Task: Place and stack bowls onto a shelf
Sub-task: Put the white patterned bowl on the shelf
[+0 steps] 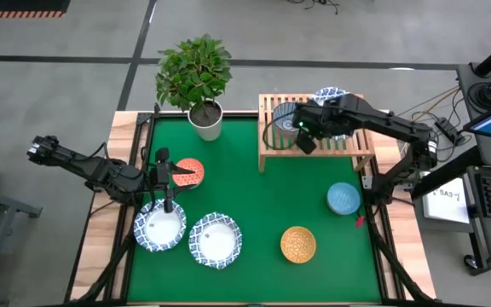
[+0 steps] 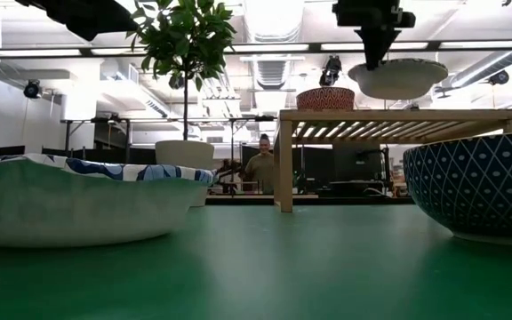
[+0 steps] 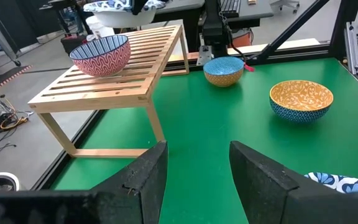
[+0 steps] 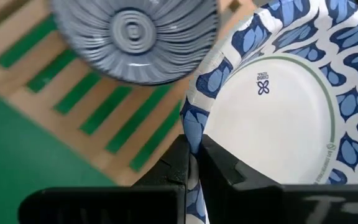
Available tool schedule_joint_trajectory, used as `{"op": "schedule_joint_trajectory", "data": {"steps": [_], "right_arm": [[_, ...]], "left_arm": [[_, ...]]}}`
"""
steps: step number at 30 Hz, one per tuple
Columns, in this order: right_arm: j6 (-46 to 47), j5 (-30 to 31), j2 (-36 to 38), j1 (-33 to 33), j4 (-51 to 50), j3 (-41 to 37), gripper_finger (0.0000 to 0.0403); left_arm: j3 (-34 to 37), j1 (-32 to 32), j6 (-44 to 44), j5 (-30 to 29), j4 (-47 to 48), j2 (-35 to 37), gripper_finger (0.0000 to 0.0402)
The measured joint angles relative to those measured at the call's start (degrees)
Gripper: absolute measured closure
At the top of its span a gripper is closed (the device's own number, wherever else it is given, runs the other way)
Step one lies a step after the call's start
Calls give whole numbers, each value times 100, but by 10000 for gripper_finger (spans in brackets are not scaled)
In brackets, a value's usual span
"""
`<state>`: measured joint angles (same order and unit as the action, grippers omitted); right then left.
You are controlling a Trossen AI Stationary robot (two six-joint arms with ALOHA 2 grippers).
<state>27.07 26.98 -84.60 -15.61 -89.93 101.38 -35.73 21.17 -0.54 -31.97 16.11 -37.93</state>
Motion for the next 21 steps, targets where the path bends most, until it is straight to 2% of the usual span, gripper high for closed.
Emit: {"op": "schedule_joint_trajectory", "data": {"steps": [8,21], "right_arm": [[-698,-345,2,-619,13,-219,388],[-1211,-348,4,-909,288,-831,387]], "left_arm": [[0,0,0,0,1,-2,245],[0,1,0,0,1,-2,245]]}}
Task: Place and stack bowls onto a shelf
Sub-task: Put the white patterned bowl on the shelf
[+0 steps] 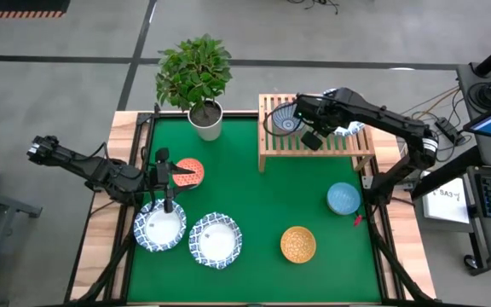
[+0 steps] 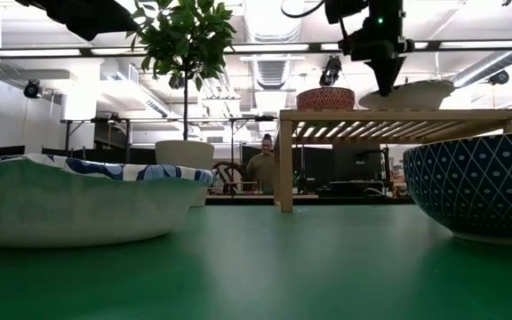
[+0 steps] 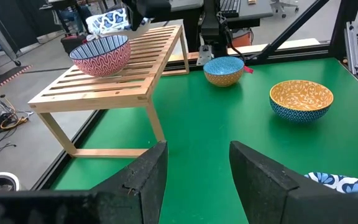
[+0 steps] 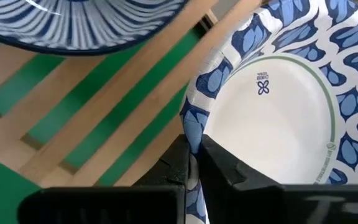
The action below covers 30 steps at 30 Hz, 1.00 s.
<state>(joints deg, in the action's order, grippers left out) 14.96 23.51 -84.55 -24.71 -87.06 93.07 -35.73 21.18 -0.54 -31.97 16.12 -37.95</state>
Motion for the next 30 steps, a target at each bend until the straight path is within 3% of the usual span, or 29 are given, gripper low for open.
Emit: {"op": "schedule_joint_trajectory", "data": {"steps": [16,30], "right_arm": [[-147,92,0,2,228,-128,313],[224,-3,400,153,123,41,308]], "left_arm": [[0,0,0,0,0,0,245],[0,0,0,0,-10,0,245]]}}
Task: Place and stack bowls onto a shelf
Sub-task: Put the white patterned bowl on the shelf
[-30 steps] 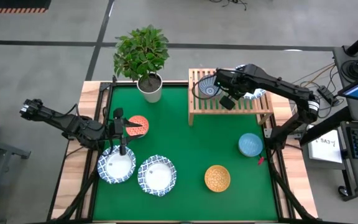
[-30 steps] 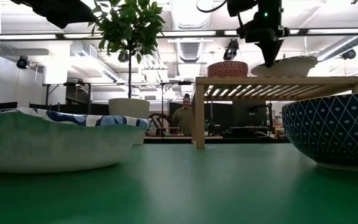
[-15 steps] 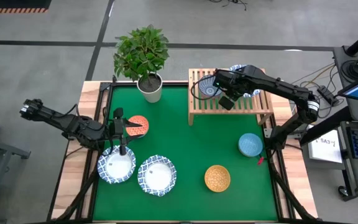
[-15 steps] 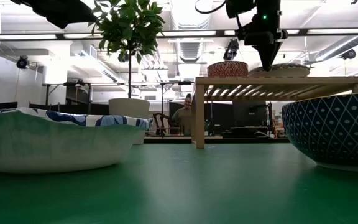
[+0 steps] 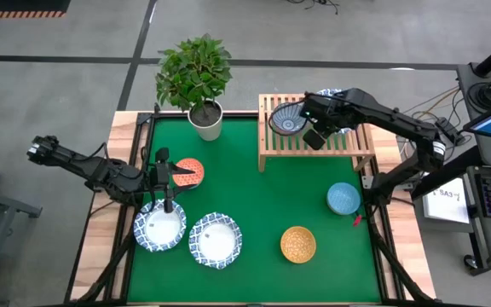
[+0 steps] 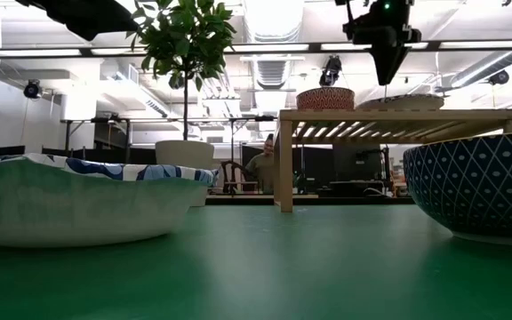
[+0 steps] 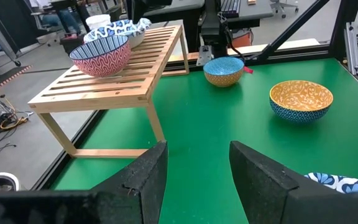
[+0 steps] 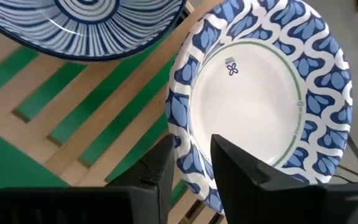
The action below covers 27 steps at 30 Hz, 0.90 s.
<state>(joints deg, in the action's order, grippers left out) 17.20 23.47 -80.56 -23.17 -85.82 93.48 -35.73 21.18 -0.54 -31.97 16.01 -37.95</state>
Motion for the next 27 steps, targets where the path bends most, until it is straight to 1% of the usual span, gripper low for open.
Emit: {"op": "schedule_joint_trajectory", "data": {"steps": [7,10,14,16,27], "right_arm": [[-29,-360,-14,28,127,-121,302],[-58,-228,-64,28,124,-221,302],[-76,229,-98,28,131,-345,303],[-74,351,-96,28,127,-391,305],[-176,362,-96,23,246,-910,307]], "left_arm": [[0,-1,0,-2,-7,0,245],[0,1,0,0,-7,0,245],[0,-1,0,0,-7,0,245],[0,-1,0,0,-7,0,245],[0,-1,0,0,-11,0,245]]}}
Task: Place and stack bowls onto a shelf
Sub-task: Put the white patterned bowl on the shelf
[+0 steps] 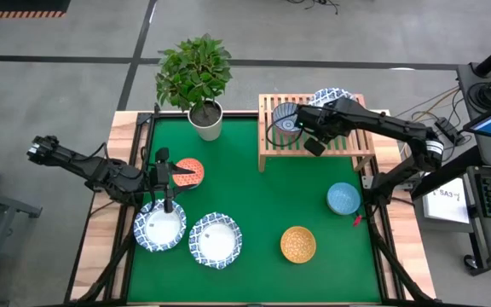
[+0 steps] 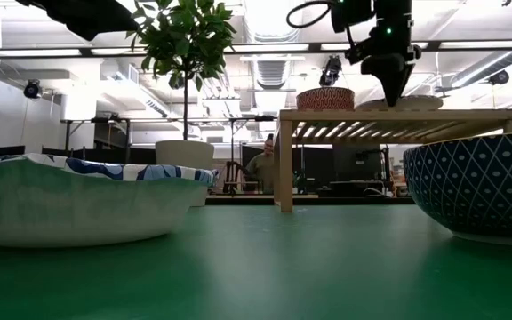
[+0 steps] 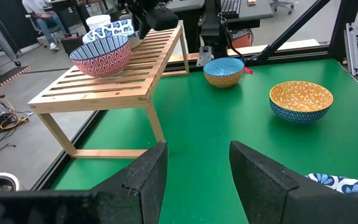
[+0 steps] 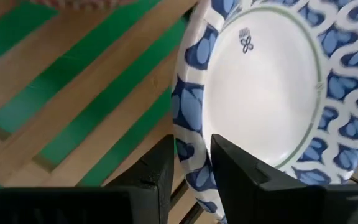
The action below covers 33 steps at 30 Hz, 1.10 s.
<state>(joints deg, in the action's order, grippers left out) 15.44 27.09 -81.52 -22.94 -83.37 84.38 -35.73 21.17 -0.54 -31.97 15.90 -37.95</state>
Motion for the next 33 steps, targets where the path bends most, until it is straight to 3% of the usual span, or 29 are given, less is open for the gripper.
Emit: {"op": "schedule_joint_trajectory", "data": {"steps": [3,8,15,20,28,33], "right_arm": [[33,-8,0,-2,1,-44,319],[17,-14,44,-2,-47,35,381],[307,-31,407,307,-66,380,390],[1118,-232,910,1121,-60,658,390],[2851,-1529,1367,2940,608,562,391],[2981,-1502,1158,4076,1832,-61,391]], "left_arm": [[0,0,0,0,0,0,245],[0,0,0,0,-1,0,245],[0,1,-1,2,-93,0,245],[0,0,-2,60,-375,-79,245],[0,2,355,672,-1347,-557,245],[0,2,442,912,-1854,-910,245]]}}
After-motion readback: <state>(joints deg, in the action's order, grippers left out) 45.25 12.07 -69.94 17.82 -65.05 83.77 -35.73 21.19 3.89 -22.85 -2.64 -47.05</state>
